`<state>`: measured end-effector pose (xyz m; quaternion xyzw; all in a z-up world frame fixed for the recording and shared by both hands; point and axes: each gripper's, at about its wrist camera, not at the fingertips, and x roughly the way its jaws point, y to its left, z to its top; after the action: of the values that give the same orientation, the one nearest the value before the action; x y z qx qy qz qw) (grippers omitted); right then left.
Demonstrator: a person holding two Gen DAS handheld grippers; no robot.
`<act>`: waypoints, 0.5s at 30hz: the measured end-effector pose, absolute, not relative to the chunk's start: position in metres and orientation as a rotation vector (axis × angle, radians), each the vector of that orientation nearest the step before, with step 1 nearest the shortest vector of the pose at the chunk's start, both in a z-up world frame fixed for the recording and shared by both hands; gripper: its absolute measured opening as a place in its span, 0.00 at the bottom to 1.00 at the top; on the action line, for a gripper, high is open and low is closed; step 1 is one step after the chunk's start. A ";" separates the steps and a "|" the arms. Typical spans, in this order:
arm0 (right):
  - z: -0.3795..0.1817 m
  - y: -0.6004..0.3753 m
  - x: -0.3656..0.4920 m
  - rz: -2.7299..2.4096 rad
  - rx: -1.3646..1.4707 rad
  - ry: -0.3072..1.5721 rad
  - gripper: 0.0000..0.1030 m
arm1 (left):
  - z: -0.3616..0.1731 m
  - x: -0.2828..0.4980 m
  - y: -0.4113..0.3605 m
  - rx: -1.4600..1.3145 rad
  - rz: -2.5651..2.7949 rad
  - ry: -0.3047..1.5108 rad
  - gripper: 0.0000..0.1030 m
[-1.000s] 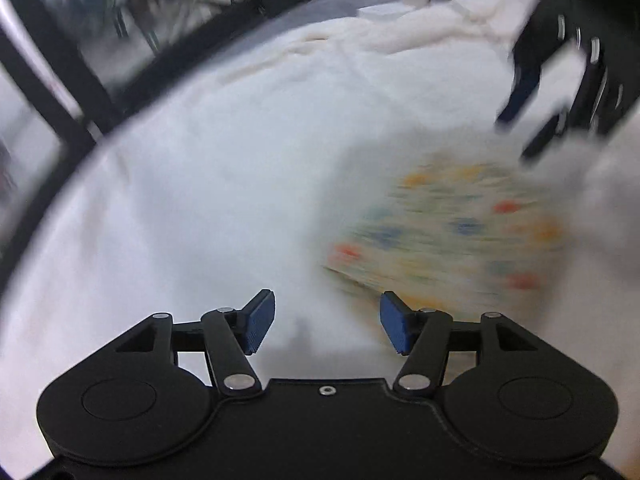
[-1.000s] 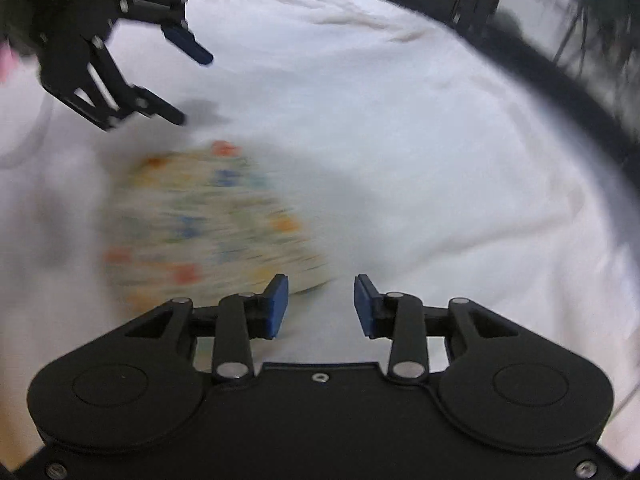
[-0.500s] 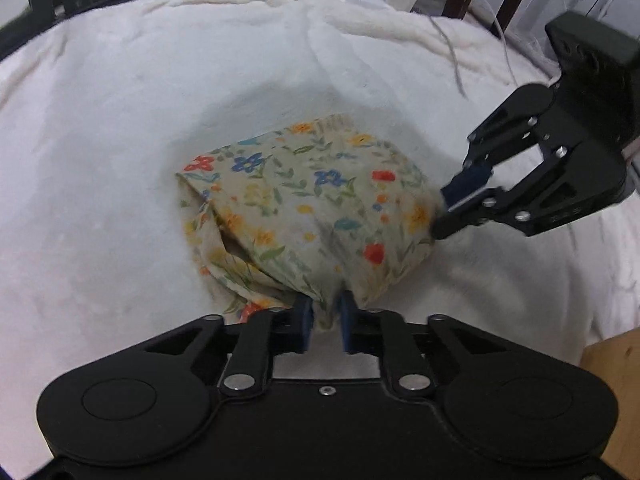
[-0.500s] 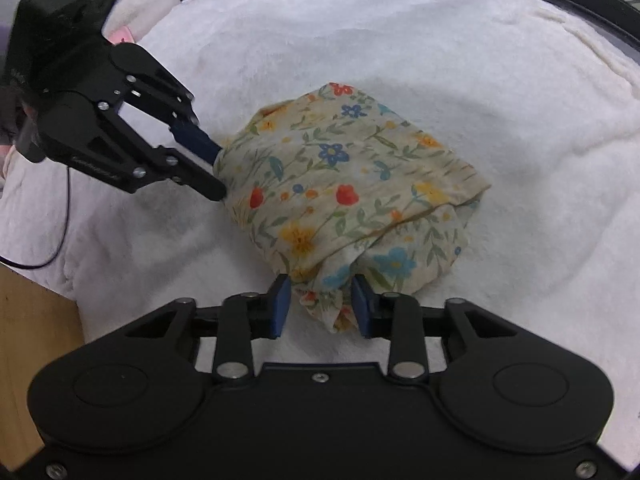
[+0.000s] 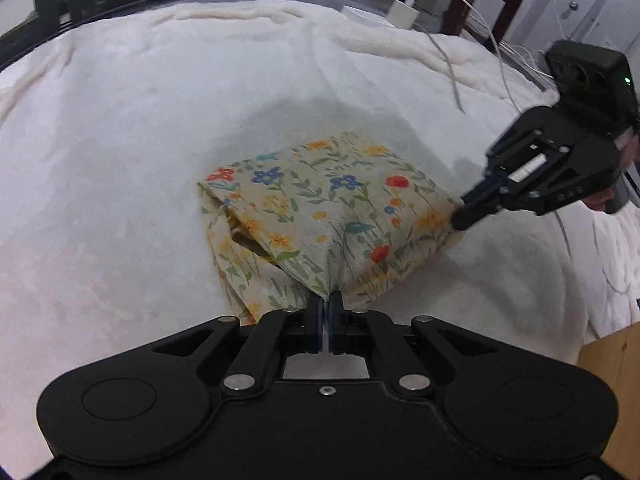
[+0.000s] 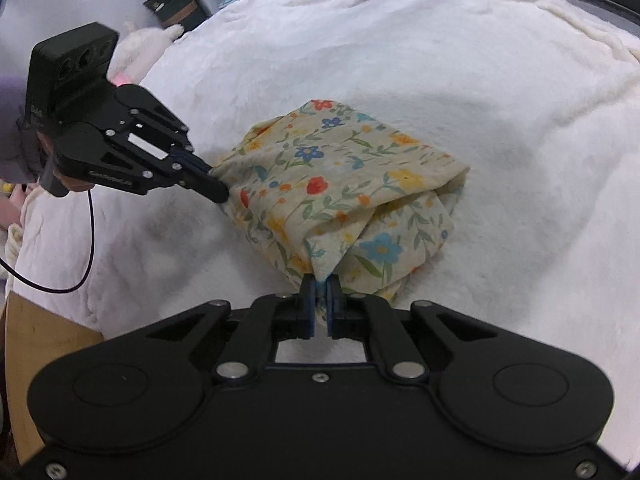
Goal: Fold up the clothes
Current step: 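Press and tuck the folded bundle's edges with both grippers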
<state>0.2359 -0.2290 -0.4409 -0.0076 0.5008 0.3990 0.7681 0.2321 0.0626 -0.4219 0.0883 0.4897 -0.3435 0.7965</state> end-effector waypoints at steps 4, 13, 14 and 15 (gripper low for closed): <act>-0.445 -0.242 0.234 0.841 0.029 1.139 0.05 | -0.428 0.232 0.066 0.162 -0.712 1.110 0.04; -0.439 -0.235 0.248 0.815 0.226 1.134 0.27 | -0.432 0.236 0.051 0.158 -0.764 1.110 0.32; -0.442 -0.231 0.253 0.815 0.248 1.131 0.27 | -0.433 0.237 0.049 0.165 -0.772 1.103 0.30; -0.446 -0.227 0.257 0.811 0.265 1.134 0.27 | -0.434 0.237 0.048 0.173 -0.772 1.098 0.21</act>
<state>0.2568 -0.2268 -0.4456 0.1218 0.5206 0.3724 0.7585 0.2368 0.0480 -0.4342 0.0800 0.5082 -0.3573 0.7795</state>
